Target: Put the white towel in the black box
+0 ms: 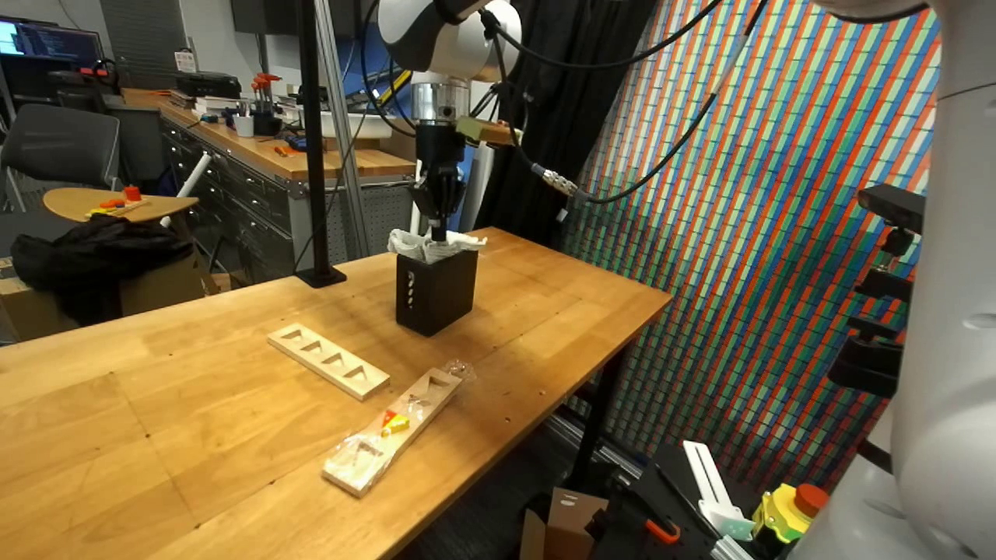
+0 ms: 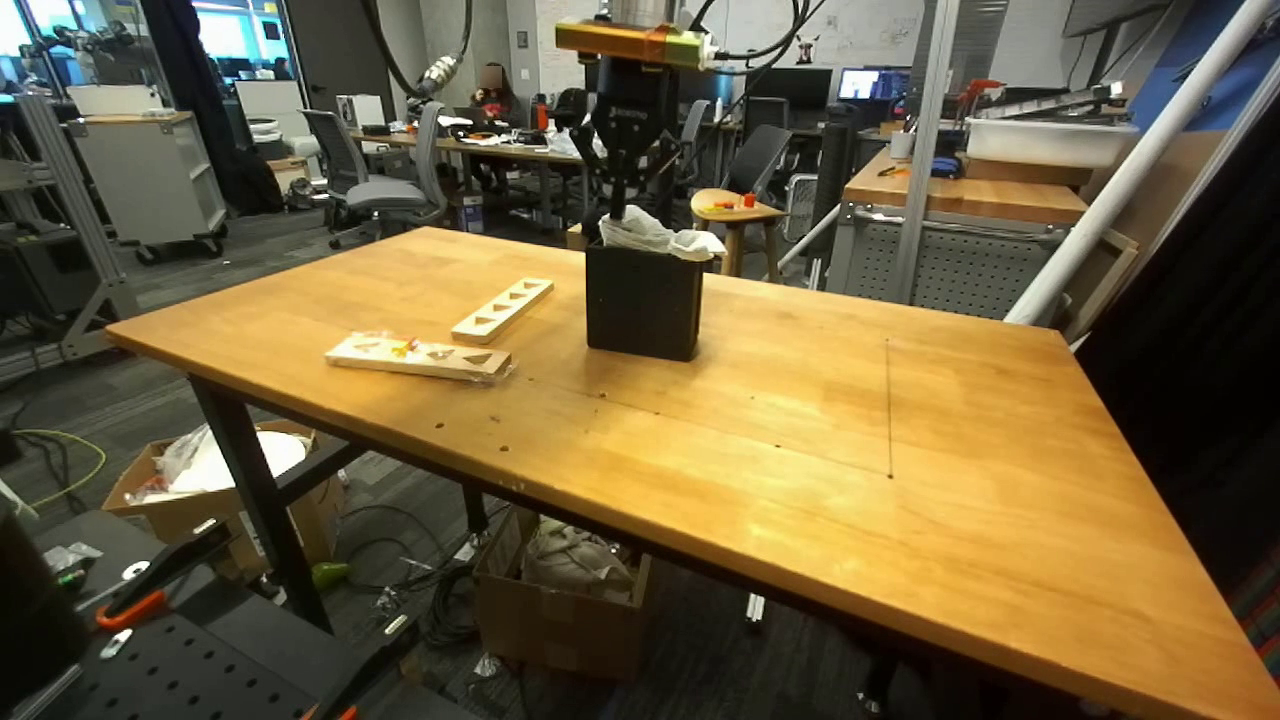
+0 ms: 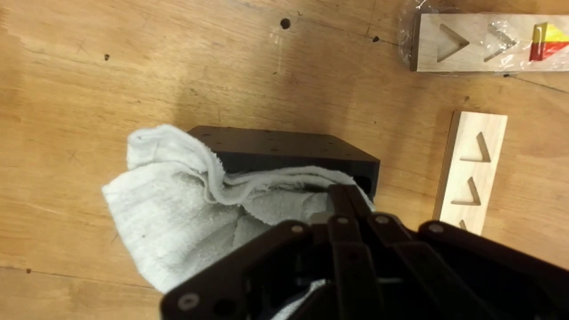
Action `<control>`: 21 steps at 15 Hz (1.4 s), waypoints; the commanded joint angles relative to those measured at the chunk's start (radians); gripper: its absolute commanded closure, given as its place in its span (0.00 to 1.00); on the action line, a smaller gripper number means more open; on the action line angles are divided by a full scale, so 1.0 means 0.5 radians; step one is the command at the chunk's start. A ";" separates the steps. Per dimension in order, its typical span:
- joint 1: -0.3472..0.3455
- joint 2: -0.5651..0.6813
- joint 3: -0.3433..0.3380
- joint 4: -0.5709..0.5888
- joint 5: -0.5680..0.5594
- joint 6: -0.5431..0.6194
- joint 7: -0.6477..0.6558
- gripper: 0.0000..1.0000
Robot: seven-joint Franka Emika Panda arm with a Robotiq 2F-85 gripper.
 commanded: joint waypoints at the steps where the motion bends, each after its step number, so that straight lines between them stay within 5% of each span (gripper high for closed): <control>1: -0.016 0.015 -0.003 -0.016 0.121 0.108 -0.017 0.96; 21: -0.112 0.253 0.020 0.001 0.270 0.199 -0.123 0.95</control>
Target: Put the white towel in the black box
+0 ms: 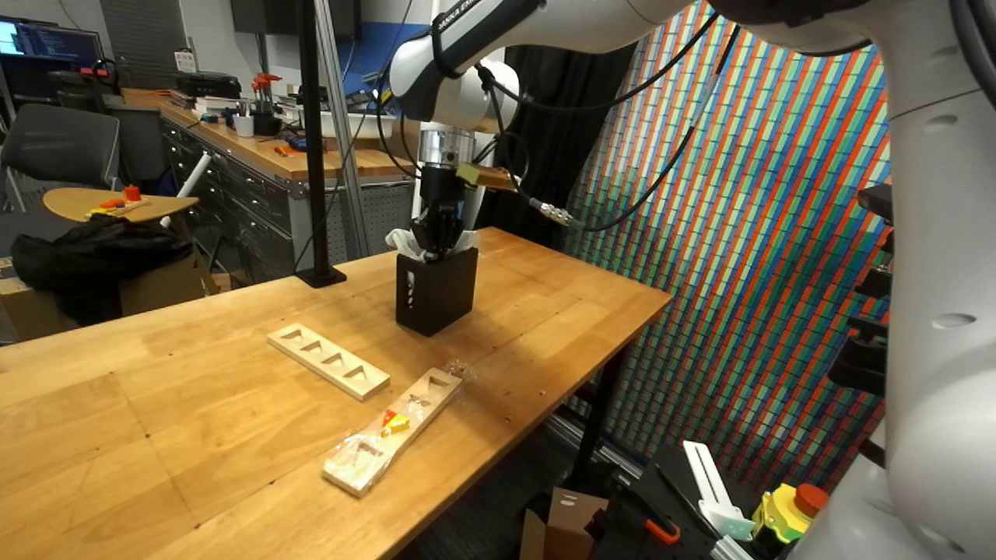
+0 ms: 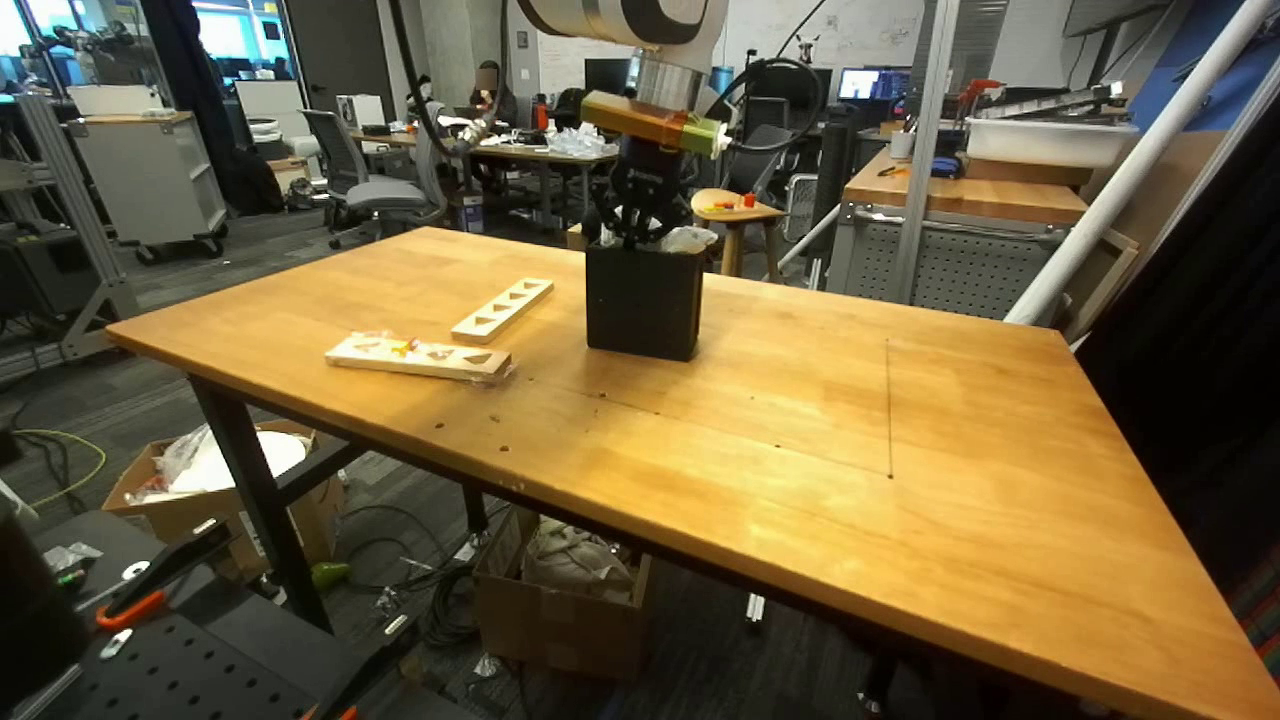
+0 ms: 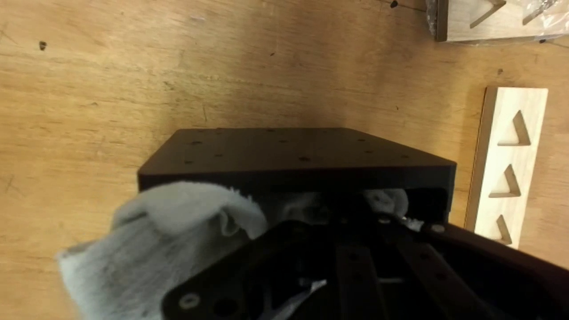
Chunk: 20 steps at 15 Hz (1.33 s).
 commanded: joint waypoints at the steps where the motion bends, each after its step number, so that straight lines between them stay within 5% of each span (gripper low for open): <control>1: -0.026 0.045 0.024 0.015 0.082 0.008 -0.077 0.96; 9: -0.018 0.069 0.064 -0.025 0.116 -0.052 -0.153 0.96; 20: 0.045 -0.256 0.002 0.031 -0.170 -0.183 -0.136 0.96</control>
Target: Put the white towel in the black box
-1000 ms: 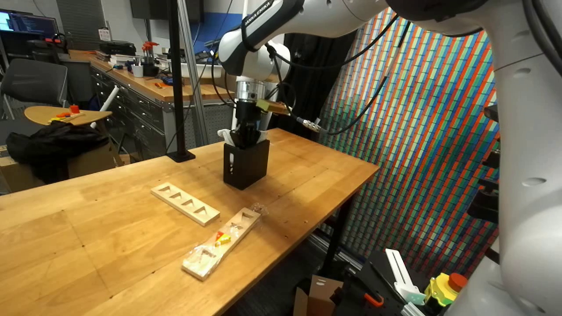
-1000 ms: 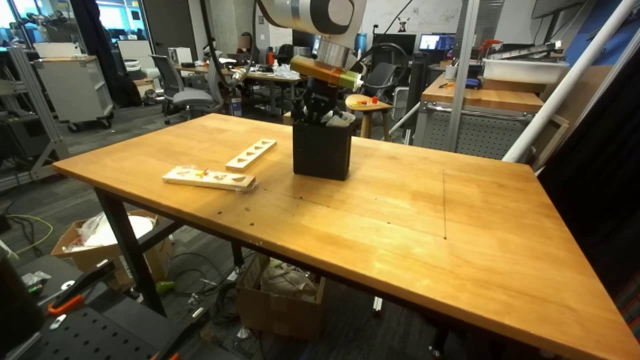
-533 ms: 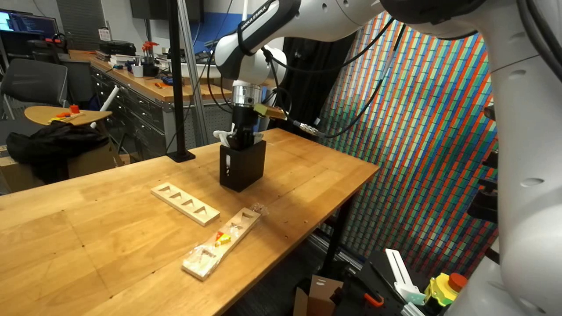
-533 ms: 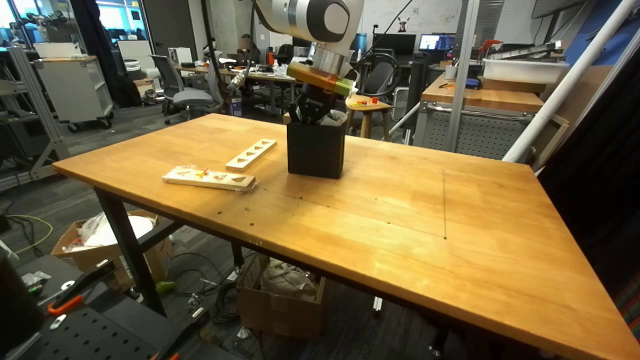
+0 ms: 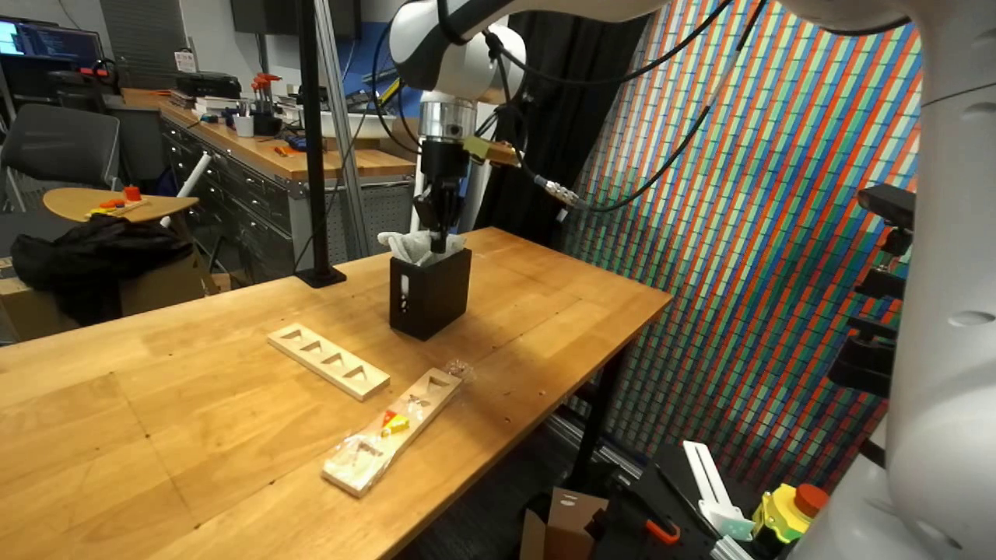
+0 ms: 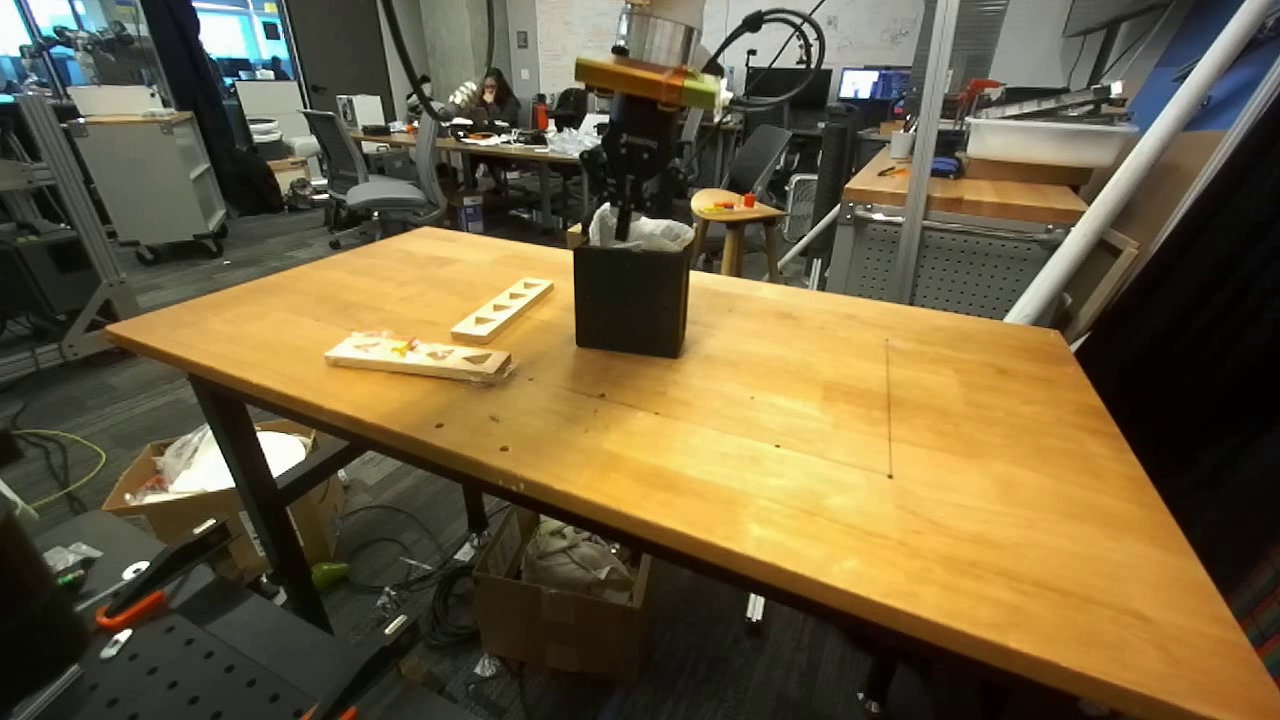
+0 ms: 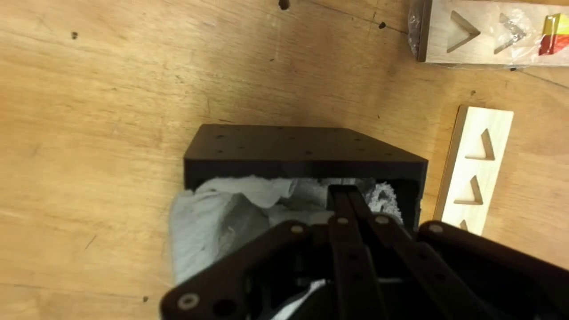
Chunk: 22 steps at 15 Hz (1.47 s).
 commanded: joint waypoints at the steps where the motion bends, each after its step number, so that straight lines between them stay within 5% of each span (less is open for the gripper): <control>1: 0.052 -0.113 -0.020 0.079 -0.124 -0.113 -0.037 0.96; 22: 0.212 0.445 0.047 1.055 -0.288 -0.649 -0.490 0.96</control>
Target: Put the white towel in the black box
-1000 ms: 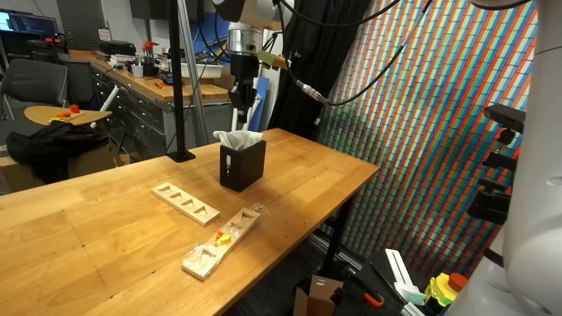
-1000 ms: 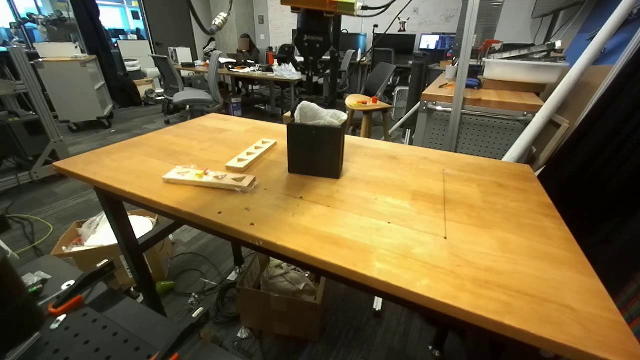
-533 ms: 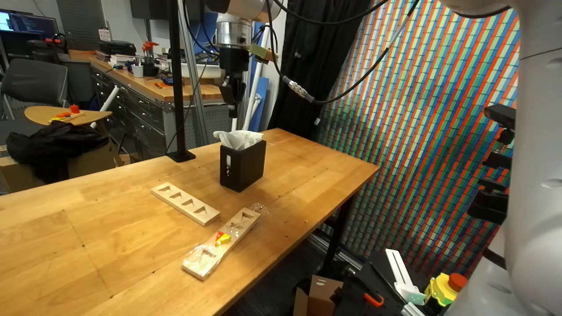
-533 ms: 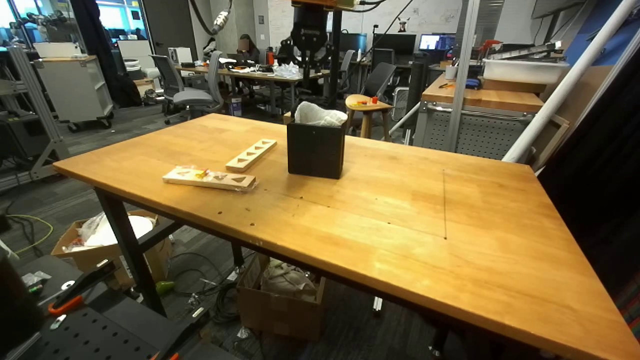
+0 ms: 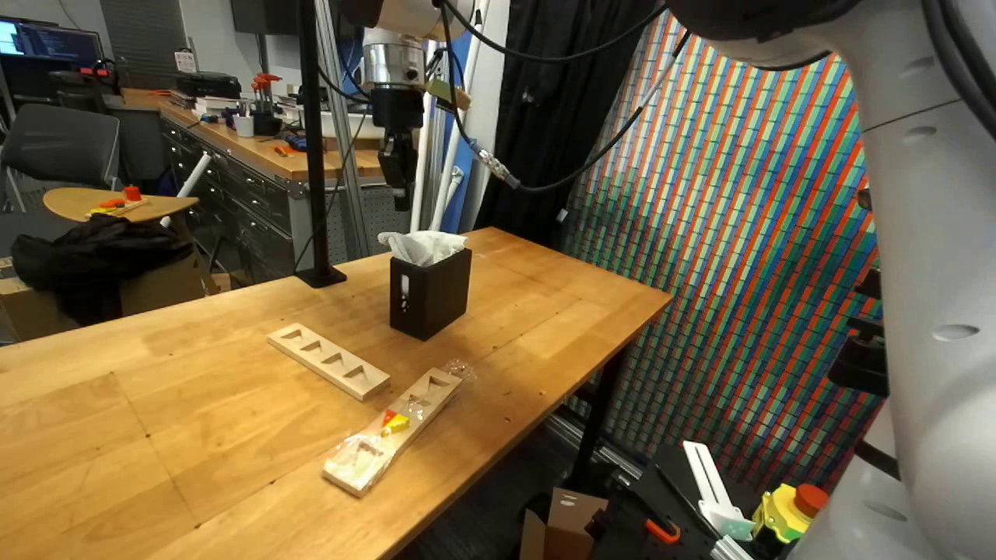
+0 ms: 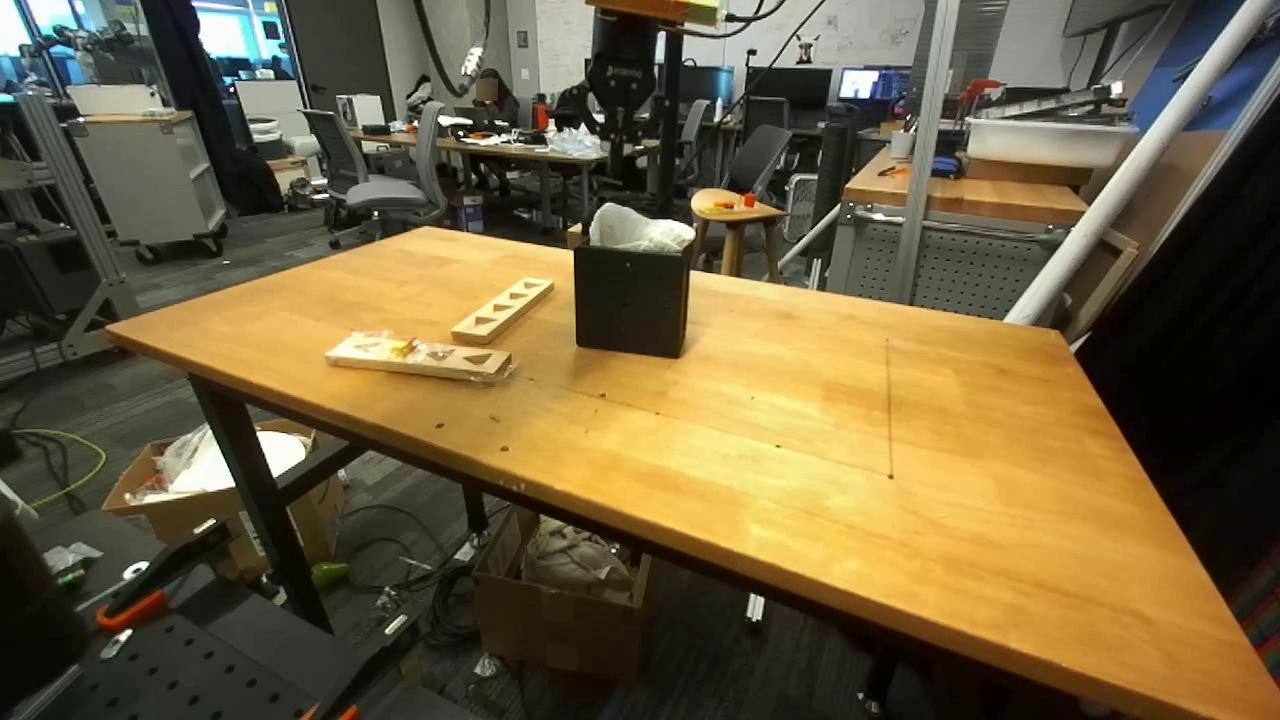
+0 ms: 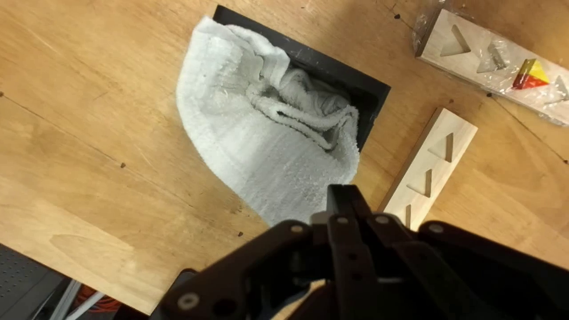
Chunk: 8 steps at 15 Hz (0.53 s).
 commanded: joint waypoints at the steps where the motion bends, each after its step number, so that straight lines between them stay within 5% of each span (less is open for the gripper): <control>1: 0.024 0.206 0.015 0.350 -0.077 -0.180 -0.089 0.96; 8: -0.042 0.394 0.022 0.685 0.004 -0.183 -0.107 0.97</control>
